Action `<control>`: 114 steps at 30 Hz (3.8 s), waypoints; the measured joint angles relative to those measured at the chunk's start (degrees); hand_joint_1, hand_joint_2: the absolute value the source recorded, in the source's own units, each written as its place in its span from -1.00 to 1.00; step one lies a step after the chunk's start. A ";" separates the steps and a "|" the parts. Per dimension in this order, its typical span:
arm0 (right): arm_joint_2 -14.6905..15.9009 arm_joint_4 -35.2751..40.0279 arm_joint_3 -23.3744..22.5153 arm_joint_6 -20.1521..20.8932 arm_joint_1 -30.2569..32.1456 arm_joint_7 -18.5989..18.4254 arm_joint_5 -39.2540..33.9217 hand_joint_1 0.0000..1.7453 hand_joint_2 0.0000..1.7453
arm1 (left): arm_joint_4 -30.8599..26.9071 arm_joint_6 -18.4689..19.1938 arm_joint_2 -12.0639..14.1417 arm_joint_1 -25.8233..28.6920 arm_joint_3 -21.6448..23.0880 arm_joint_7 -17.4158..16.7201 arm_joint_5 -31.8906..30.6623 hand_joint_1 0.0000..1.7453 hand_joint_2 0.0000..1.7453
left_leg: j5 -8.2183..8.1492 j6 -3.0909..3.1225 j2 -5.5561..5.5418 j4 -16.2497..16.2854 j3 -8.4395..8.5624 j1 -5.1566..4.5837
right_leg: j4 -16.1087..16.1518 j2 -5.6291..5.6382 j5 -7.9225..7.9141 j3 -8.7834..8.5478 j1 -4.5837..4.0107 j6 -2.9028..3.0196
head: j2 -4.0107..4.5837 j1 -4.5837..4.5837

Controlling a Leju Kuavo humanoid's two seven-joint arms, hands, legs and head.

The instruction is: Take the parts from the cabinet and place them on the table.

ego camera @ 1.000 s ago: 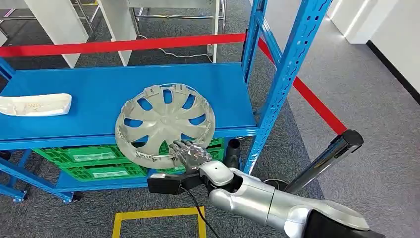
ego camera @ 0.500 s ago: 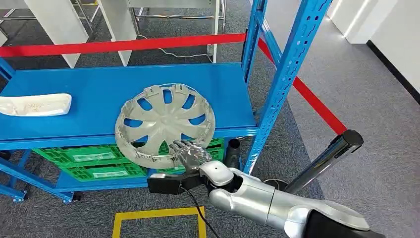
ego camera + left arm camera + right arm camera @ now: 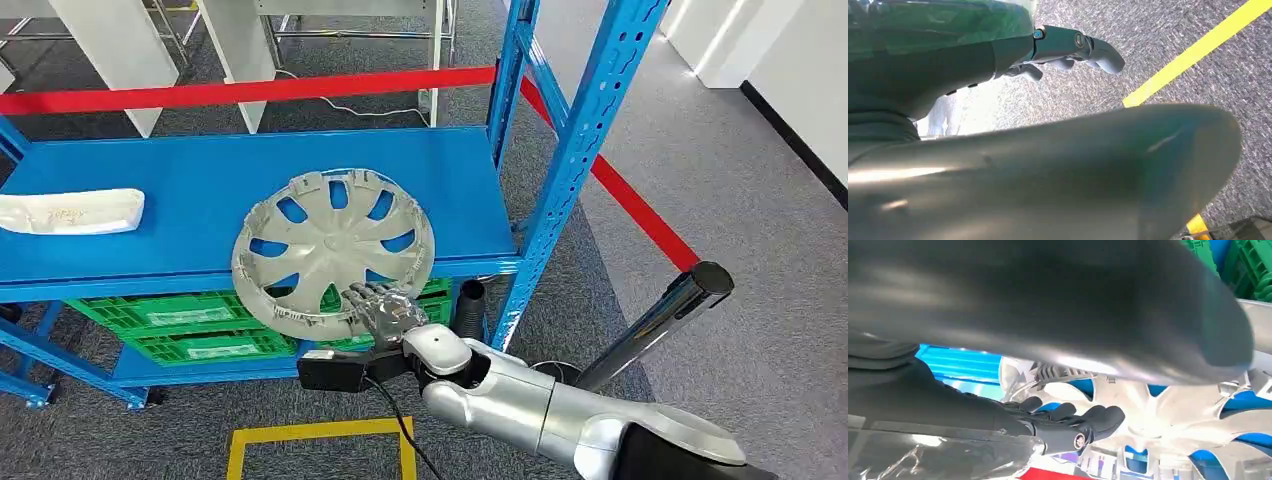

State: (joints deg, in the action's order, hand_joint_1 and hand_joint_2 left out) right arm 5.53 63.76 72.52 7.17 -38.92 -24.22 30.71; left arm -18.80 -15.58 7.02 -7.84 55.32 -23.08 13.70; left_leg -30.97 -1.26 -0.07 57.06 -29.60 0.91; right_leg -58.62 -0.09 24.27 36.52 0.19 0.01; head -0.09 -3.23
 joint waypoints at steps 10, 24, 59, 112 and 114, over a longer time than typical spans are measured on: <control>0.00 0.00 0.00 0.00 0.00 0.00 0.00 -1.00 -1.00 | 0.00 0.00 0.00 0.00 0.00 0.00 0.00 -1.00 -1.00 | 0.00 0.00 0.00 0.00 0.00 0.00 | 0.00 0.00 0.00 0.00 0.00 0.00 | 0.00 0.00; 0.00 0.00 0.00 0.00 0.00 0.00 0.00 -1.00 -1.00 | 0.00 0.00 0.00 0.00 0.00 0.00 0.00 -1.00 -1.00 | 0.00 -0.01 0.00 0.00 0.00 0.01 | -0.01 0.00 0.00 0.00 -0.01 0.00 | 0.00 0.02; 0.00 0.00 0.00 0.00 0.00 0.00 0.00 -1.00 -1.00 | 0.00 0.00 0.00 0.00 0.00 0.00 0.00 -1.00 -1.00 | 0.01 -0.02 0.00 0.00 0.00 0.06 | -0.01 0.00 0.01 0.01 -0.06 0.02 | 0.00 0.02; 0.00 0.00 -0.02 0.00 0.00 0.00 0.00 -1.00 -1.00 | 0.00 0.00 0.00 0.00 0.00 0.00 0.00 -1.00 -1.00 | 0.00 -0.03 0.00 -0.02 0.00 0.06 | -0.02 0.00 0.04 0.02 -0.06 0.07 | 0.00 0.00; 0.00 0.00 -0.02 0.00 0.00 0.00 0.00 -1.00 -1.00 | 0.00 0.00 0.00 0.00 0.00 0.00 0.00 -1.00 -1.00 | 0.00 -0.03 0.00 -0.02 0.00 0.06 | -0.02 0.00 0.04 0.02 -0.06 0.07 | 0.00 0.00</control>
State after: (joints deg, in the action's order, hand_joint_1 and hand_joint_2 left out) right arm 5.53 63.76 72.50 7.17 -38.92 -24.22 30.71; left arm -18.80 -15.58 7.02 -7.84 55.32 -23.08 13.70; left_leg -30.97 -1.29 -0.07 57.05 -29.60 0.97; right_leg -58.64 -0.09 24.31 36.54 0.12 0.07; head -0.09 -3.23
